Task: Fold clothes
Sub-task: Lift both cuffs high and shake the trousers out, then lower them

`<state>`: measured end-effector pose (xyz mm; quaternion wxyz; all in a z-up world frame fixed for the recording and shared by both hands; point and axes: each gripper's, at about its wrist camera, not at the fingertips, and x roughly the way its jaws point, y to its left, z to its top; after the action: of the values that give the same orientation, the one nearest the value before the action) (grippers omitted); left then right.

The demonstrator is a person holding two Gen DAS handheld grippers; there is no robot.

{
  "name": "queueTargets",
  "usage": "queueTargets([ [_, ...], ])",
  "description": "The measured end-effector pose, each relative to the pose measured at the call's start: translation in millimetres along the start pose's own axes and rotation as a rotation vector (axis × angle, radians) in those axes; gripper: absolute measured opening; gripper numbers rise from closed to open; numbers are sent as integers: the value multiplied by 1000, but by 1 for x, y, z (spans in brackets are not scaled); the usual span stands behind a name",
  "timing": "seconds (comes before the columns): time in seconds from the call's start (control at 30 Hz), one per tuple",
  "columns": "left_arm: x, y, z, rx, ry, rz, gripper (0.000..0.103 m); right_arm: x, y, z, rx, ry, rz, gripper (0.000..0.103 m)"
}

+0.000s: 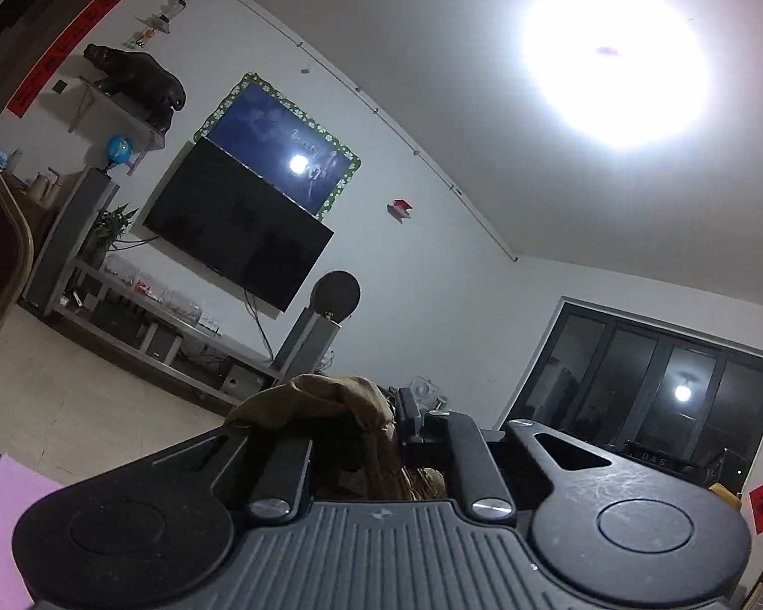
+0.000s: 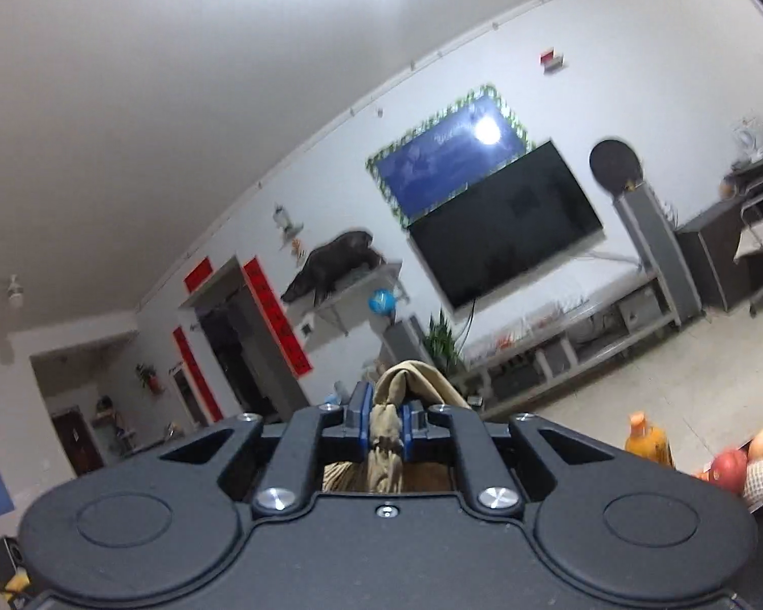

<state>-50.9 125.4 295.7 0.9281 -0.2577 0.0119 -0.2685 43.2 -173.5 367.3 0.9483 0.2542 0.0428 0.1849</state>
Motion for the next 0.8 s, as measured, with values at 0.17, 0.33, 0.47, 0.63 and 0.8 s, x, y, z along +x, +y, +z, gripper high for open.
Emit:
queueTargets([
  [0.17, -17, -12, -12, 84, -2, 41, 12, -21, 10, -20, -3, 80, 21, 11],
  [0.33, -27, -26, -9, 139, -28, 44, 12, -43, 30, -18, -27, 56, 55, 11],
  [0.47, -23, -35, -2, 183, -35, 55, 12, -54, 39, -14, -61, 23, 68, 11],
  [0.63, 21, -1, -3, 134, 58, 146, 12, -18, 34, -8, -71, 37, 36, 11],
  [0.8, 116, 80, -27, 40, 254, 347, 12, 93, -9, -37, -7, 241, -71, 12],
])
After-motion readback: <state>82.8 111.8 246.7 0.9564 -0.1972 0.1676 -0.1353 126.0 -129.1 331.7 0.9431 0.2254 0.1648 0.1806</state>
